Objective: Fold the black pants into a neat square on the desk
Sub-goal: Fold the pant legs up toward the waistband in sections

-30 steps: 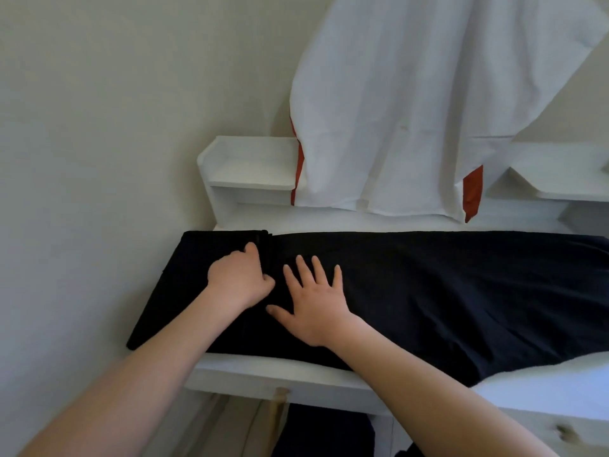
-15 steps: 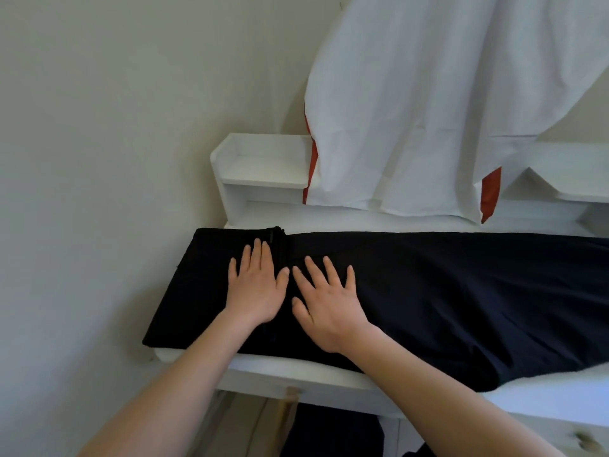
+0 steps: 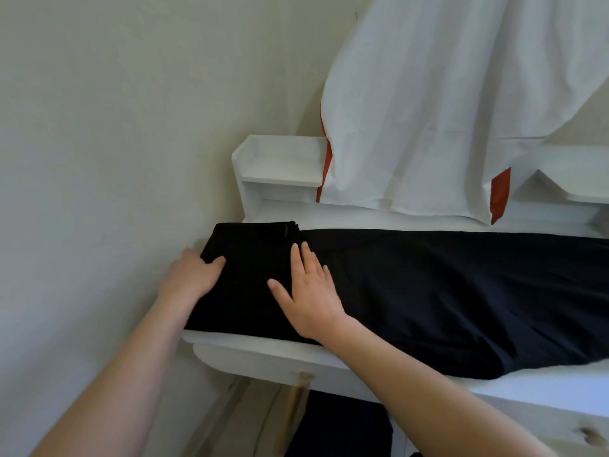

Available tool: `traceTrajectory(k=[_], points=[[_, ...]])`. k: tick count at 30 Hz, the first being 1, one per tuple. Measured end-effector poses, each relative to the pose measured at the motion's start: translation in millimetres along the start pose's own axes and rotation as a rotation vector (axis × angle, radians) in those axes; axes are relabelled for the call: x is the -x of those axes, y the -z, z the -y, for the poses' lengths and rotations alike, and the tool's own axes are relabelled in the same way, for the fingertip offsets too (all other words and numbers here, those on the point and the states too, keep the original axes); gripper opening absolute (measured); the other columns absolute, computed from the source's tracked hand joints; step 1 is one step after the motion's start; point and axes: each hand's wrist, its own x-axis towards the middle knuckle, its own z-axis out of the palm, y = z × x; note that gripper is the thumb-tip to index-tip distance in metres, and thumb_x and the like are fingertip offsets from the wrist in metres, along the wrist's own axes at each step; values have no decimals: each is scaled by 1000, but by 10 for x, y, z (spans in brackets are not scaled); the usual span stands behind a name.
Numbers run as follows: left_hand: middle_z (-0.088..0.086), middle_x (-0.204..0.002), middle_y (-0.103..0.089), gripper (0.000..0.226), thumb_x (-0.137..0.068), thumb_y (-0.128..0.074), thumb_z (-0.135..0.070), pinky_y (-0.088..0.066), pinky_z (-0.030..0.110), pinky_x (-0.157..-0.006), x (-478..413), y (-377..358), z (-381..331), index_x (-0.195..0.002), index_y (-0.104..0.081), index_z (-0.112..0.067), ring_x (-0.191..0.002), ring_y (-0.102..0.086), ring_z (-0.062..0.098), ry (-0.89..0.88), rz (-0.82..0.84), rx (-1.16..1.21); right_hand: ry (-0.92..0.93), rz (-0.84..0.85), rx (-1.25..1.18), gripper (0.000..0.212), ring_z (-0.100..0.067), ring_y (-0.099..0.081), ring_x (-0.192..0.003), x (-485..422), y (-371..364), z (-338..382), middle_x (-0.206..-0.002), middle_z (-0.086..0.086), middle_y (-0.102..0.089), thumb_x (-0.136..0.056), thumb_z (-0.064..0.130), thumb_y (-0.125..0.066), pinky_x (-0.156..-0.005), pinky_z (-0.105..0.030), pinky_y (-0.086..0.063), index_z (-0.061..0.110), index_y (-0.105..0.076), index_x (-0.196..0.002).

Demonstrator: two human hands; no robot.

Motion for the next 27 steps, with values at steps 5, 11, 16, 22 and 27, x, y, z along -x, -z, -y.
traceTrajectory(k=[5, 11, 16, 22, 27], points=[[12, -95, -66, 44, -79, -75, -34, -48, 35, -73, -70, 198, 152, -109, -62, -5, -79, -62, 27, 81, 213, 333, -41, 44, -30, 71, -24, 0, -149, -40, -148, 155, -162, -15, 6, -100, 40, -29, -121, -37, 0, 7, 2, -154], [13, -94, -70, 28, -79, -76, -24, -54, 38, -75, -98, 787, -12, -101, -63, -12, -84, -67, 31, -46, 271, 412, -49, 100, -182, 72, -23, 3, -149, -142, -226, 373, -162, -15, 7, -99, 36, -33, -119, -33, 2, 5, 4, -153], [16, -94, -68, 28, -78, -69, -13, -52, 34, -70, 91, 1125, -282, -104, -62, -5, -83, -65, 30, -164, 211, 390, -134, 121, -545, 78, -24, -8, -149, -271, -294, 647, -162, -8, -3, -94, 24, -53, -121, -35, -12, 11, -6, -154], [9, -88, -62, 21, -77, -66, -14, -52, 35, -71, 453, 1026, -594, -87, -49, -20, -78, -62, 23, -291, 162, 401, -186, 133, -748, 86, -20, -34, -140, -398, -193, 567, -154, -2, -32, -82, 13, -70, -113, -33, -31, 21, -20, -153], [5, -86, -63, 39, -74, -73, -26, -48, 25, -43, 588, 742, -776, -101, -45, -19, -66, -65, 15, -365, 219, 417, -350, 14, -1155, 54, -24, -55, -121, -445, 80, 339, -137, -11, -55, -93, 11, -52, -106, -41, -44, 19, -40, -145]])
